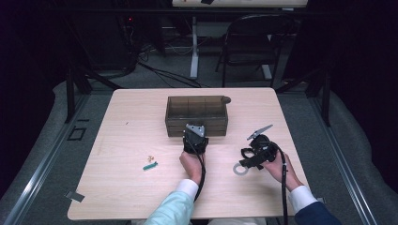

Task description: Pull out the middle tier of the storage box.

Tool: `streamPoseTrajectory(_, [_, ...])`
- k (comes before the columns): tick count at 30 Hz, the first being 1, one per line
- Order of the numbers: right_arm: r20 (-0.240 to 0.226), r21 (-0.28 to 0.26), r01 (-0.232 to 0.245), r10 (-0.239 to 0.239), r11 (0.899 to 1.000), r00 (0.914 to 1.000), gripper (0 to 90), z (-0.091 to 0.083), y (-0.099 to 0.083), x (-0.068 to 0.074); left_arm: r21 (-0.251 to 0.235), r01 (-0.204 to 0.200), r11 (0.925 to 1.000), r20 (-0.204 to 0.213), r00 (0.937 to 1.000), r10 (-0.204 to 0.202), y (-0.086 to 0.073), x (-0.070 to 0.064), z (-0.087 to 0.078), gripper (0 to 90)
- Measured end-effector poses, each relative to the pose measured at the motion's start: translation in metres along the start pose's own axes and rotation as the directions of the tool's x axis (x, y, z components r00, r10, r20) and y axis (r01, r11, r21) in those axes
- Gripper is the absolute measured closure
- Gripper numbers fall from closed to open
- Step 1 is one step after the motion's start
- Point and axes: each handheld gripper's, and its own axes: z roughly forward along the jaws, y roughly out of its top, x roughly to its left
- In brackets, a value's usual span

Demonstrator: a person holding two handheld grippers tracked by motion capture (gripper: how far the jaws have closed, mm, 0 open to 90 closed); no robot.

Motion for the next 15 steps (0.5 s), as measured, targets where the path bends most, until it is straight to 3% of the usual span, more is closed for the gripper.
streamPoseTrajectory(8, [-0.003, -0.013, -0.007, 0.007, 1.0, 1.0, 16.8, 0.0, -0.0005, -0.0004, 0.013, -0.013, 0.9998, -0.005, 0.9999, 0.013, 0.0018, -0.0017, 0.0043, 51.7])
streamPoseTrajectory(15, [-0.003, -0.013, -0.007, 0.007, 1.0, 1.0, 16.8, 0.0001, -0.0006, -0.0007, -0.002, 0.018, 0.9998, 0.003, 0.9998, -0.018, 0.0009, 0.0006, 0.0053, 55.3])
